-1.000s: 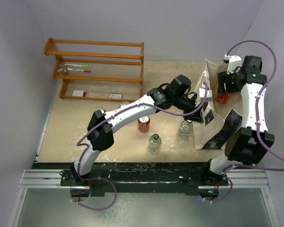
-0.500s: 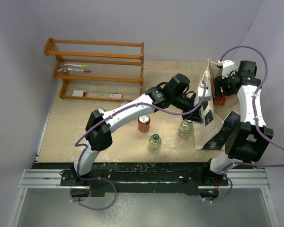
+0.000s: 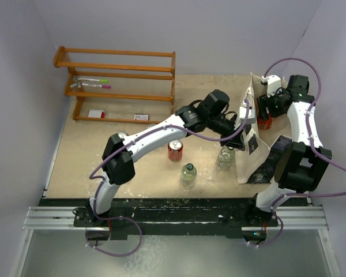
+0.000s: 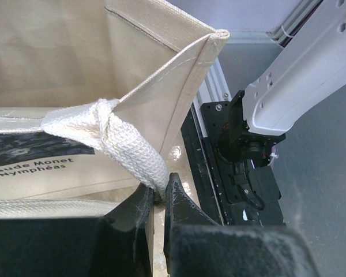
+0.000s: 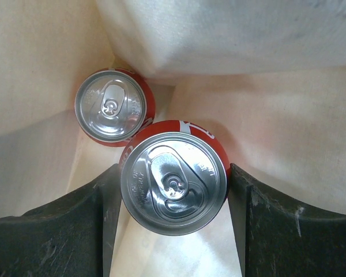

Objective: Place the beverage into the canvas bag
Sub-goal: Place the drink in the canvas bag.

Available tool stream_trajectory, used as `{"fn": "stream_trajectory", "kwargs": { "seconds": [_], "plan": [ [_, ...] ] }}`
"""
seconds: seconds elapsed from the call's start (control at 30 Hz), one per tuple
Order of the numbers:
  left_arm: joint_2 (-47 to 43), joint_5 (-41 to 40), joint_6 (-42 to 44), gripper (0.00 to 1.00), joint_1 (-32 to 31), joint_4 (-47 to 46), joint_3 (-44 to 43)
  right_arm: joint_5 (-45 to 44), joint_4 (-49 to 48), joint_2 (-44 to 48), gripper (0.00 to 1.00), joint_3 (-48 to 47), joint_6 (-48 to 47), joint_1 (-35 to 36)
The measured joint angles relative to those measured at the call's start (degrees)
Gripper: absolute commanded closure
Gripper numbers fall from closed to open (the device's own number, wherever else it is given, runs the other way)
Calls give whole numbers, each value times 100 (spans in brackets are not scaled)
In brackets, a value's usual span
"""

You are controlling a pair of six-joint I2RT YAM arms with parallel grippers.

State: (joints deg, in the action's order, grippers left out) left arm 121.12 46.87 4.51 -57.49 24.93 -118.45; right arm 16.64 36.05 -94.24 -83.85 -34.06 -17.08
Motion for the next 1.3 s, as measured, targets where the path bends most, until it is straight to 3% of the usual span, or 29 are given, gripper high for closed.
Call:
{"fn": "stream_trajectory", "kwargs": {
  "seconds": [0.5,0.93,1.3],
  "plan": [
    [-17,-26,66,100,11,-4,24,37,-662,-20,100,317,339,11],
    [-17,-46,90,100,11,-33,107,98,-1836,184,100,1069,717,98],
    [-20,-44,116,100,11,-42,118,31,-1961,177,100,1078,957,133]
  ]
}}
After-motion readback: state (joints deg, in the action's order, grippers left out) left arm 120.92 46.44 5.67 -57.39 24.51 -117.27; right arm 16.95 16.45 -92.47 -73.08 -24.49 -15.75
